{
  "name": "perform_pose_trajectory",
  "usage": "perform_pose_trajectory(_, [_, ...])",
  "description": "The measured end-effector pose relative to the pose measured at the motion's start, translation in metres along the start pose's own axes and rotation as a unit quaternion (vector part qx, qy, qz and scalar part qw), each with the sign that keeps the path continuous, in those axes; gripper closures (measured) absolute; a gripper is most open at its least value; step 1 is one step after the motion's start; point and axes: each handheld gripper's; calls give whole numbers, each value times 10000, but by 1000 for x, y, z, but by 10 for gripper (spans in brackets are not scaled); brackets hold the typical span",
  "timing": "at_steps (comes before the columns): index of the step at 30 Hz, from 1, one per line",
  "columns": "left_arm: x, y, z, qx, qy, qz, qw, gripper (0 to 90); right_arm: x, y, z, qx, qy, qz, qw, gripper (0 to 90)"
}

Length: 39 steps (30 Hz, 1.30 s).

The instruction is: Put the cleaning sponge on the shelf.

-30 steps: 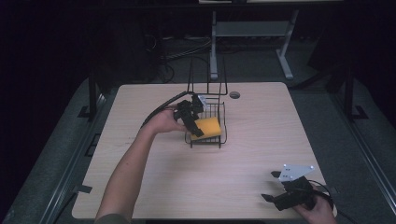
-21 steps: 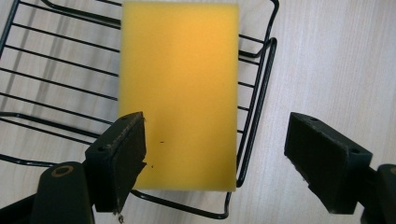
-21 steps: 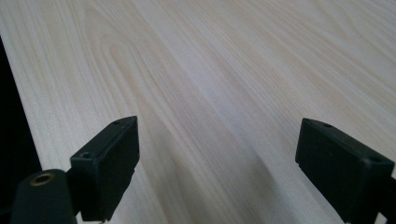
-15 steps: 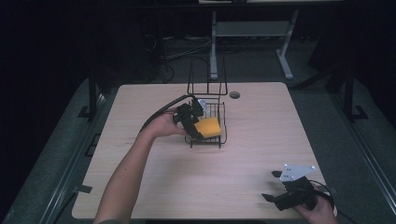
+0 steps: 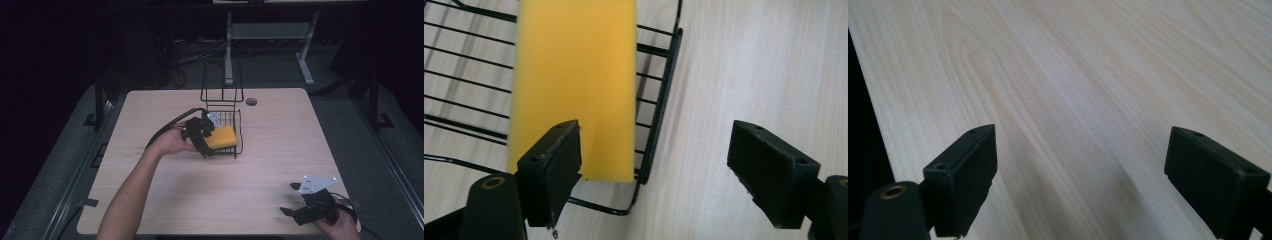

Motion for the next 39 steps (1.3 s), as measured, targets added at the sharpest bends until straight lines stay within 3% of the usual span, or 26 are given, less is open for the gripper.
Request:
perform_pose_trajectory(4, [2, 1, -6, -15, -34, 60, 10000, 210, 0, 0, 0, 28, 26, 7, 10000, 133])
perform_pose_trajectory(14, [20, 3, -16, 19, 87, -49, 9999, 210, 1, 1, -1, 35, -3, -3, 10000, 133])
perform_pose_trajectory(25, [35, 6, -31, -35, 79, -98, 9999, 209, 1, 1, -1, 42, 27, -1, 10000, 133])
perform_pose_trajectory(39, [63, 6, -44, -45, 255, -193, 9995, 209, 0, 1, -1, 48, 30, -2, 10000, 133])
Point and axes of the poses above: each handheld gripper's, and its own axes: y roughly backward along the jaws, x roughly out of its underside, z roughly to its left, and after that the axes turned 6 degrees about y, right-handed
